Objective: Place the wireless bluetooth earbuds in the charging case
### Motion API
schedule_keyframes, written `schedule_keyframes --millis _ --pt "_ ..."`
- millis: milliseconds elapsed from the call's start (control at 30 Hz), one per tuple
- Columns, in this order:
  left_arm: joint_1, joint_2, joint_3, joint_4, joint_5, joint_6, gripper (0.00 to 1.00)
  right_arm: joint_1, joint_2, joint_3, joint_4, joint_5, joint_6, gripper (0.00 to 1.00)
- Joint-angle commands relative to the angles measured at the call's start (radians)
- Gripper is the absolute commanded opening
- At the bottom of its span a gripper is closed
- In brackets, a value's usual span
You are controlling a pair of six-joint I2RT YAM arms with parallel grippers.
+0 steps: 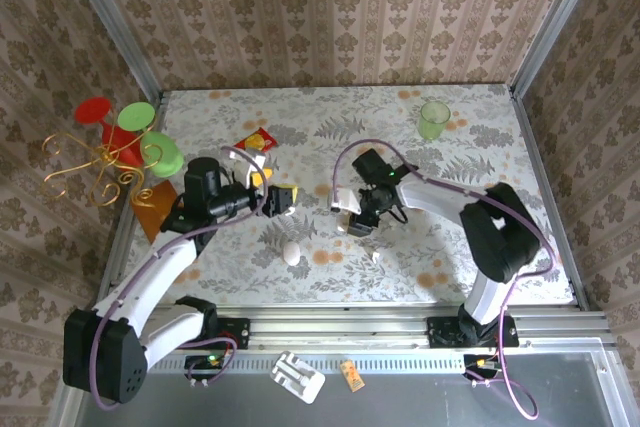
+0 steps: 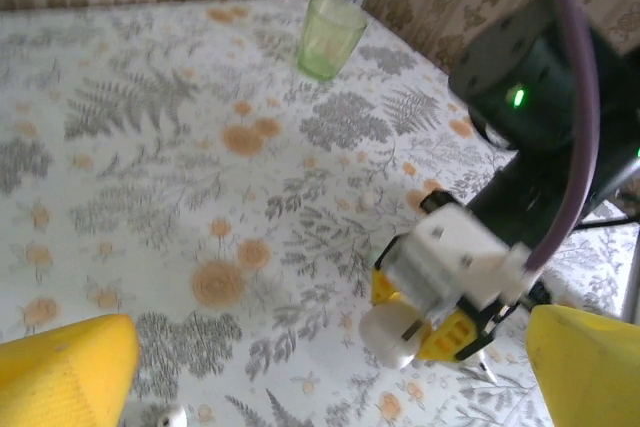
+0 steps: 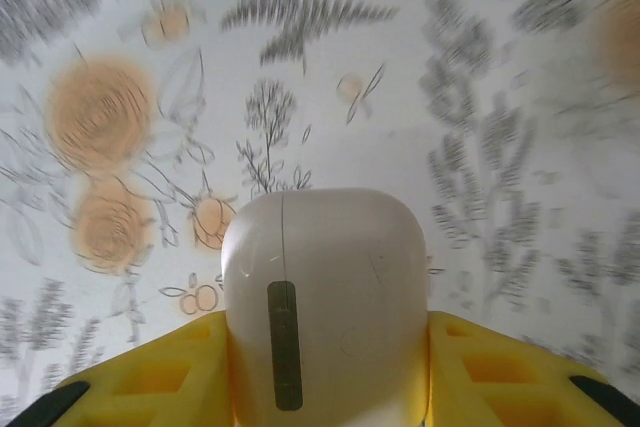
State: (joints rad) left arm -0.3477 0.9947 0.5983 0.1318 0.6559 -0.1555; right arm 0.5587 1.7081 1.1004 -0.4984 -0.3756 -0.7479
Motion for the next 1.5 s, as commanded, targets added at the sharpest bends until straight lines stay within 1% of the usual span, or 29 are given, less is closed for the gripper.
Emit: schedule_keyframes --millis 0,67,133,200,267,333,367,400,467,500,600,667,800,933,1067,1200,1333,1467 --pt "-0.011 -0.024 -0.087 0.313 0.018 0.108 1.00 -0.031 -0.119 -0.001 0.017 -0.180 0.090 0.38" --pt "-0.014 -0.009 -0.116 0.407 0.058 0.137 1.00 -0.055 -0.168 -0.015 0.041 -0.263 0.131 0.38" --pt "-0.020 0.012 -0.096 0.409 0.112 0.175 1.00 -0.077 -0.204 -0.023 0.048 -0.335 0.163 0.38" --pt "-0.040 0.033 -0.071 0.375 0.188 0.271 1.00 -0.099 -0.234 -0.023 0.040 -0.427 0.185 0.38" --pt "-0.072 0.045 -0.050 0.324 0.240 0.415 1.00 -0.117 -0.253 -0.012 0.006 -0.515 0.189 0.38" --pt "-0.101 0.054 -0.017 0.240 0.228 0.525 1.00 -0.127 -0.260 0.006 -0.033 -0.559 0.188 0.38" --pt "-0.102 0.060 0.007 0.182 0.220 0.587 0.99 -0.130 -0.261 0.017 -0.070 -0.567 0.191 0.37" --pt "-0.140 0.066 0.031 0.128 0.213 0.643 0.99 -0.133 -0.262 0.027 -0.091 -0.574 0.190 0.34" --pt "-0.178 0.074 0.076 0.017 0.168 0.773 0.98 -0.136 -0.261 0.049 -0.139 -0.576 0.186 0.34" --pt "-0.197 0.076 0.089 -0.013 0.143 0.828 0.98 -0.137 -0.259 0.060 -0.157 -0.577 0.185 0.34" --pt "-0.256 0.083 0.097 -0.023 0.034 1.006 0.97 -0.141 -0.249 0.079 -0.194 -0.583 0.169 0.34" --pt "-0.282 0.087 0.095 -0.030 0.022 1.156 0.97 -0.143 -0.242 0.083 -0.213 -0.597 0.155 0.34" --pt "-0.315 0.078 0.097 -0.020 0.004 1.300 0.98 -0.152 -0.224 0.102 -0.260 -0.626 0.123 0.34" --pt "-0.350 0.067 0.106 -0.019 -0.006 1.366 0.94 -0.153 -0.193 0.136 -0.350 -0.644 0.060 0.33" --pt "-0.401 0.084 0.134 -0.038 -0.038 1.412 0.87 -0.152 -0.157 0.170 -0.424 -0.672 0.014 0.33" --pt "-0.415 0.119 0.147 -0.040 -0.038 1.435 0.80 -0.151 -0.149 0.173 -0.439 -0.710 -0.013 0.33" --pt "-0.420 0.157 0.168 -0.042 -0.026 1.445 0.70 -0.151 -0.146 0.173 -0.455 -0.727 -0.037 0.32" --pt "-0.425 0.188 0.189 -0.048 -0.019 1.453 0.63 -0.152 -0.148 0.170 -0.456 -0.735 -0.040 0.32"
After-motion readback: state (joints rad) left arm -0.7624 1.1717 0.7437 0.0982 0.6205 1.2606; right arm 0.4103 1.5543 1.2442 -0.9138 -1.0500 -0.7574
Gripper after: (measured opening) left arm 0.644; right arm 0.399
